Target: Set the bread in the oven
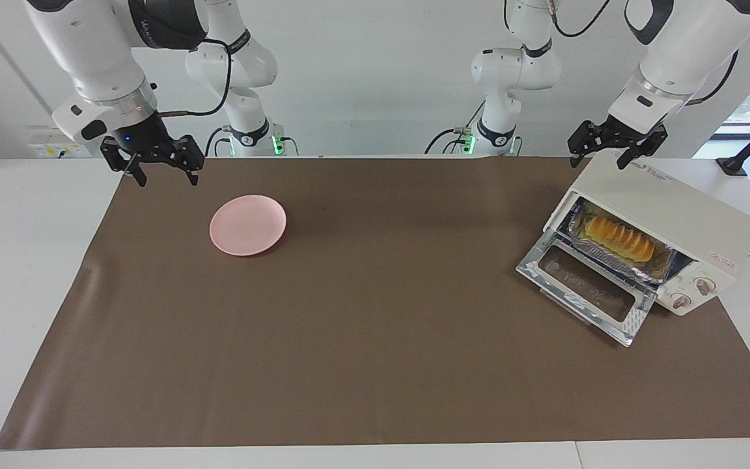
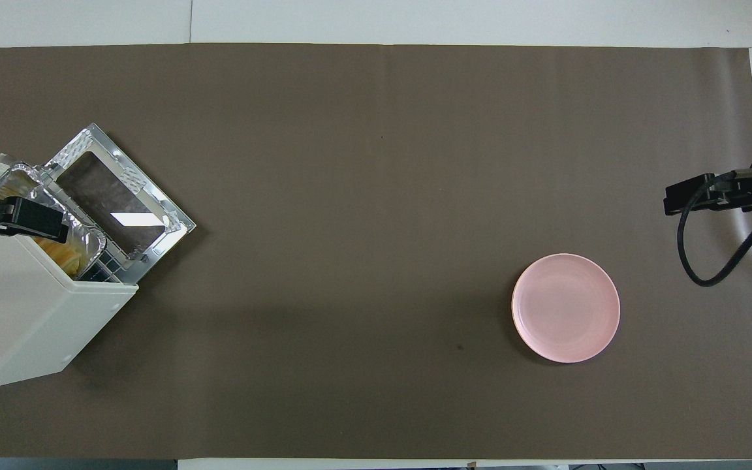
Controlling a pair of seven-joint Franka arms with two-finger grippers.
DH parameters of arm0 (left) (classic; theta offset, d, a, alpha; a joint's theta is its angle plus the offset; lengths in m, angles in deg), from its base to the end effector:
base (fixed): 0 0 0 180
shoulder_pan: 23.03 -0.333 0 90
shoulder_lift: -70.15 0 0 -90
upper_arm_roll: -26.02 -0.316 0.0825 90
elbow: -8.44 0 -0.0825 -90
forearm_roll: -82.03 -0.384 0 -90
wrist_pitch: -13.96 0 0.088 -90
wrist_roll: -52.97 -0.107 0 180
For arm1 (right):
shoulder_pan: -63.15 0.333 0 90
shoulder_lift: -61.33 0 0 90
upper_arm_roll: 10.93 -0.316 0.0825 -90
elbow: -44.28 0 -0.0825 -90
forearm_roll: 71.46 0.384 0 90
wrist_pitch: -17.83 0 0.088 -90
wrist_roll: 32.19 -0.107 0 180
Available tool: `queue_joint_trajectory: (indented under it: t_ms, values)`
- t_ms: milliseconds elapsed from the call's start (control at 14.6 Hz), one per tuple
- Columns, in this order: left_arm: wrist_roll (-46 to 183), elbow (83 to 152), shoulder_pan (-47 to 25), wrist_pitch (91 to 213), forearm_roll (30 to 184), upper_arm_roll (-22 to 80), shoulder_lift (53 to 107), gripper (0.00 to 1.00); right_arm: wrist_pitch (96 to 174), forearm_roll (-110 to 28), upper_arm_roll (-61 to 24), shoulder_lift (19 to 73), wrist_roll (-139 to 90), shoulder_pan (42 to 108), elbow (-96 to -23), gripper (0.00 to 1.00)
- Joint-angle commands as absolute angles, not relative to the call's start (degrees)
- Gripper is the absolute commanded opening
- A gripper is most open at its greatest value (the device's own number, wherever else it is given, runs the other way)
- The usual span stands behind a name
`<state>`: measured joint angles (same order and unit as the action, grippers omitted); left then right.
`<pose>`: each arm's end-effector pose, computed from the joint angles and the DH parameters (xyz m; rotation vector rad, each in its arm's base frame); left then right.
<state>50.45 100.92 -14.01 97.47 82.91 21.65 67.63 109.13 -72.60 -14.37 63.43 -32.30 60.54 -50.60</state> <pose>0.5261 -0.0437 0.6188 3.1138 -0.1969 -0.1765 0.5436 0.0064 0.6063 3.1190 0.0206 -0.0401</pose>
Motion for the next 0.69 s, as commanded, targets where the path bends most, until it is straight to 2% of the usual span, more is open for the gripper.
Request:
queue_joint_trajectory:
  t_ms: [0,618]
  values:
    - [49.63,101.78,-16.70,98.51,84.05,24.61,67.07,1.00,108.80,-71.73,-14.71,63.88,-32.54,60.07,-50.82,1.00]
    - [49.81,101.43,-16.61,100.44,83.78,24.70,67.60,1.00,108.80,-71.73,-14.71,63.88,-32.54,60.16,-50.82,1.00]
